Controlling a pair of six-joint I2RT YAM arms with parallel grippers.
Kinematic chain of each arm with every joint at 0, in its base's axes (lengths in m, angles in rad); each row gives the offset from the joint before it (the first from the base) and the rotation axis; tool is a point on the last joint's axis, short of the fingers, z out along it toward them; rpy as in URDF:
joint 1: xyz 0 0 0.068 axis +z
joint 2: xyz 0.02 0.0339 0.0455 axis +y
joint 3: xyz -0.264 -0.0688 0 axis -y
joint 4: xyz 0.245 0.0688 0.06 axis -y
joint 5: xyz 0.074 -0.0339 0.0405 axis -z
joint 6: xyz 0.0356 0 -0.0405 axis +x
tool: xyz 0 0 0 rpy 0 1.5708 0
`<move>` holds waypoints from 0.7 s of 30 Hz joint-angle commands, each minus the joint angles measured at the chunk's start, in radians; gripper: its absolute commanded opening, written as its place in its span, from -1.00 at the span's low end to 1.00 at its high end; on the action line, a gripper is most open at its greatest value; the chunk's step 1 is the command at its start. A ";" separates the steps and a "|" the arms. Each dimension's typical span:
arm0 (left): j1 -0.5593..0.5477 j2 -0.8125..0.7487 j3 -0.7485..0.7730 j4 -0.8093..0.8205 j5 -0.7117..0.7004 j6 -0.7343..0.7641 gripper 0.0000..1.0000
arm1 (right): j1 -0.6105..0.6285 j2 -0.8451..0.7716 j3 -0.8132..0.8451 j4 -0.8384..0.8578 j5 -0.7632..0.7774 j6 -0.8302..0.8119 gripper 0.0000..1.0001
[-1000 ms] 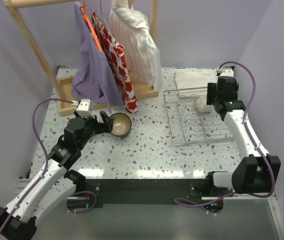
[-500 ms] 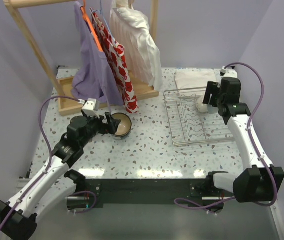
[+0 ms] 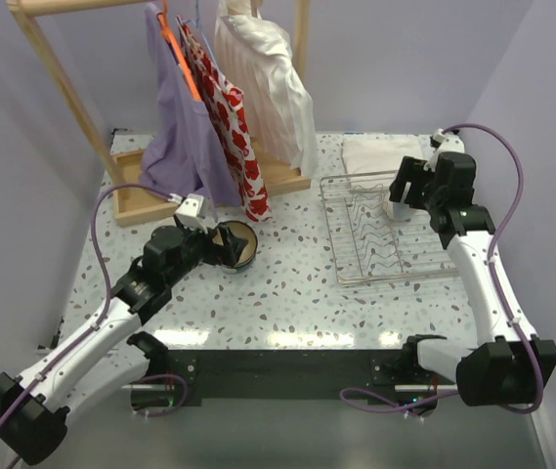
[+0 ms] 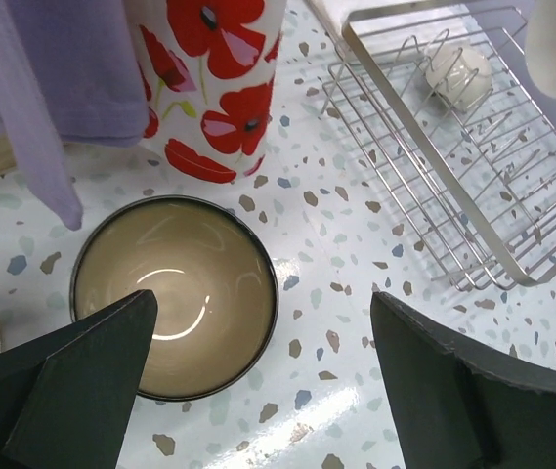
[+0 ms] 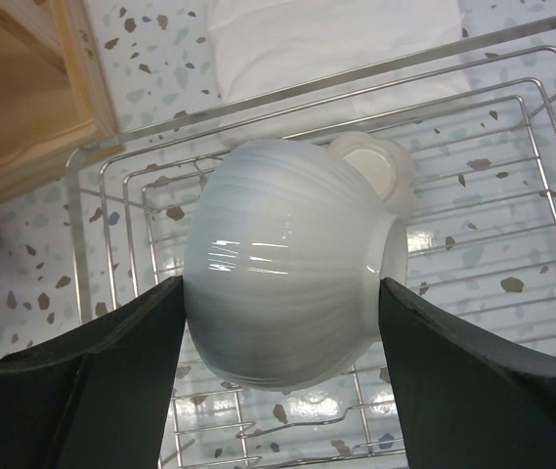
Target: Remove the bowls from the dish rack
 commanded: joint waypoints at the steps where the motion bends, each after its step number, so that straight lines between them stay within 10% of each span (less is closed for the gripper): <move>1: -0.086 0.041 0.024 0.060 -0.071 -0.019 0.92 | 0.005 -0.059 0.032 0.082 -0.120 0.042 -1.00; 21: -0.152 0.271 0.095 0.284 -0.051 -0.154 0.92 | 0.066 -0.108 -0.060 0.219 -0.475 0.219 -1.00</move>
